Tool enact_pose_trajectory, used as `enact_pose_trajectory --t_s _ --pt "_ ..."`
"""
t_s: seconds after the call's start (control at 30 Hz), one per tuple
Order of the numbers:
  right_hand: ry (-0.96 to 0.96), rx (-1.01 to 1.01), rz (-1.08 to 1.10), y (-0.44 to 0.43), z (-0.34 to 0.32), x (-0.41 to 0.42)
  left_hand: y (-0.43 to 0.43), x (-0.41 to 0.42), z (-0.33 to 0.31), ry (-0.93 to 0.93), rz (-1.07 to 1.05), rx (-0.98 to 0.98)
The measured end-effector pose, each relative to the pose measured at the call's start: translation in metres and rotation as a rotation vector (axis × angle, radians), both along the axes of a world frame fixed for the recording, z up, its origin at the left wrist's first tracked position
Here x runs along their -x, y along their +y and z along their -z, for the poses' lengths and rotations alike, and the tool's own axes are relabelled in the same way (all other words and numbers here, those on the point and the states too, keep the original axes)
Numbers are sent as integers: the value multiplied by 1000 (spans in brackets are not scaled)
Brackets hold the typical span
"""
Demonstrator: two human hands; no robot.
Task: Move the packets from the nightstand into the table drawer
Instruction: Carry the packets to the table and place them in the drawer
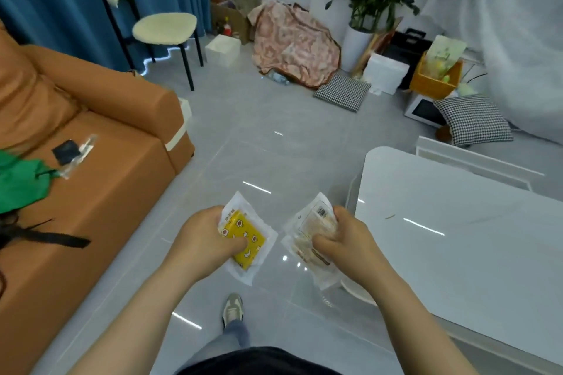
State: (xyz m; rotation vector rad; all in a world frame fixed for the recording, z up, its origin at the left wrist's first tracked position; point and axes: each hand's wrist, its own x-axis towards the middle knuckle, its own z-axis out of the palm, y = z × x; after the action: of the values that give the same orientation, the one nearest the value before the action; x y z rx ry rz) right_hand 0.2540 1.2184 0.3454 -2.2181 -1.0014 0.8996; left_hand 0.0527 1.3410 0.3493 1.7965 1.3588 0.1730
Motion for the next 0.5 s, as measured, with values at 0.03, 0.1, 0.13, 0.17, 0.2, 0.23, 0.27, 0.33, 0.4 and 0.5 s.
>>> enact_pose_trajectory --t_s 0.03,0.1,0.13,0.17,0.2,0.23,0.27,0.33,0.4,0.5 --pt "-6 14 12 11 -1 -3 16 -3 -1 -2 19 6" --pt "-16 29 41 34 -2 -7 46 -10 -1 -6 59 20" --pt "-23 32 58 45 -1 -9 61 -13 -1 -4 83 26" --pt "-33 39 75 54 -1 -11 74 -17 0 1 110 31" --pt "-38 43 90 64 0 -12 87 -21 1 5 137 35" --pt "-32 44 110 73 2 -14 101 -25 2 8 160 37" --pt "-24 44 126 81 3 -16 114 -31 5 10 177 38" --pt "-11 53 148 93 4 -20 134 -43 8 16 202 44" --pt "-1 66 182 102 7 -28 151 -57 12 22 229 52" --pt "3 91 234 114 15 -48 172 -81 20 21 270 87"
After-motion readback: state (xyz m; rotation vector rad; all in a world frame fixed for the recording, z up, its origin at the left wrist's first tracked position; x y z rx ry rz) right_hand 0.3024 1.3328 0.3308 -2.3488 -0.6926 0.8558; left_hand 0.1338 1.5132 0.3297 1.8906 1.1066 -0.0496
